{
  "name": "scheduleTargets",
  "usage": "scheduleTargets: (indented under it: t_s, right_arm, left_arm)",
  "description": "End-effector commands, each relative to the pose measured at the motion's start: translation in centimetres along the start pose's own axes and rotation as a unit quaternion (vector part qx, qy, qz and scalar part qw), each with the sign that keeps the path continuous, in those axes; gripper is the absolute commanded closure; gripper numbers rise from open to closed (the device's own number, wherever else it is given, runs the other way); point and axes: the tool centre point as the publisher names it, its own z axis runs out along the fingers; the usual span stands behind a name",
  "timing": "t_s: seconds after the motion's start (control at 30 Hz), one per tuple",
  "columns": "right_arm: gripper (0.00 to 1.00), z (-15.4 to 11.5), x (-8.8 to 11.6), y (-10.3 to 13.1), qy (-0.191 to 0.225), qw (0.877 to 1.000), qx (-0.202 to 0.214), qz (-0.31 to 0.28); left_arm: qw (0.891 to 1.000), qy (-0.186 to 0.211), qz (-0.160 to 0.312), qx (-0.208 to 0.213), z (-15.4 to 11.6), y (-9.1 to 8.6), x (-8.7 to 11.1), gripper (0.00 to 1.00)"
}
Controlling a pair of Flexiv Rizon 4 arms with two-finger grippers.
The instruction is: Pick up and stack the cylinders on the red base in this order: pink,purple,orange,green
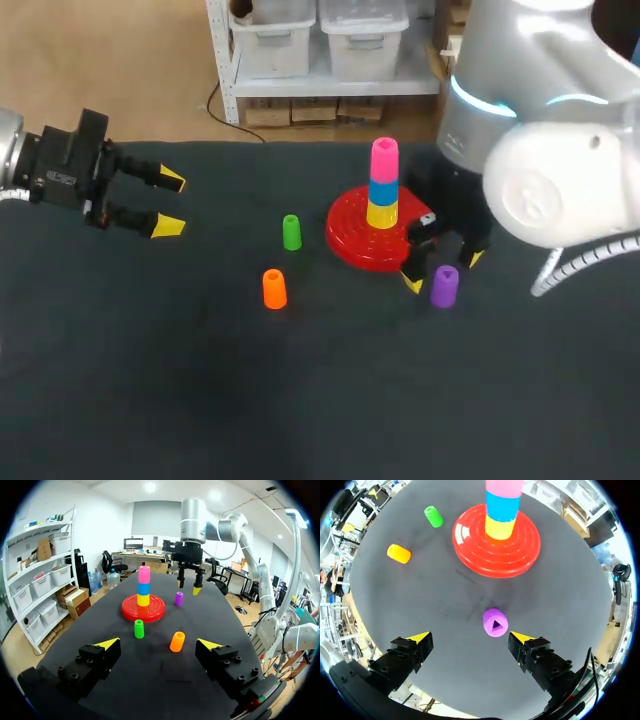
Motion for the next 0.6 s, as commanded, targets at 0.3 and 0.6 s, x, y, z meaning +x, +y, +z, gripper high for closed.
scheduleTargets:
  t_s: [0.3,0.6]
  right_arm:
    - [0.0,0.7,-0.2,-1.9,-0.019,1.0,0.018,0.014]
    - [0.0,-0.5,-1.5,-1.7,-0.093,0.994,0.014,-0.047]
  left_arm:
    - [1.0,-0.002,0.001,0.0,-0.1,0.0,0.1,0.0]
    - [1.0,-0.002,0.001,0.0,-0.1,0.0,0.1,0.0]
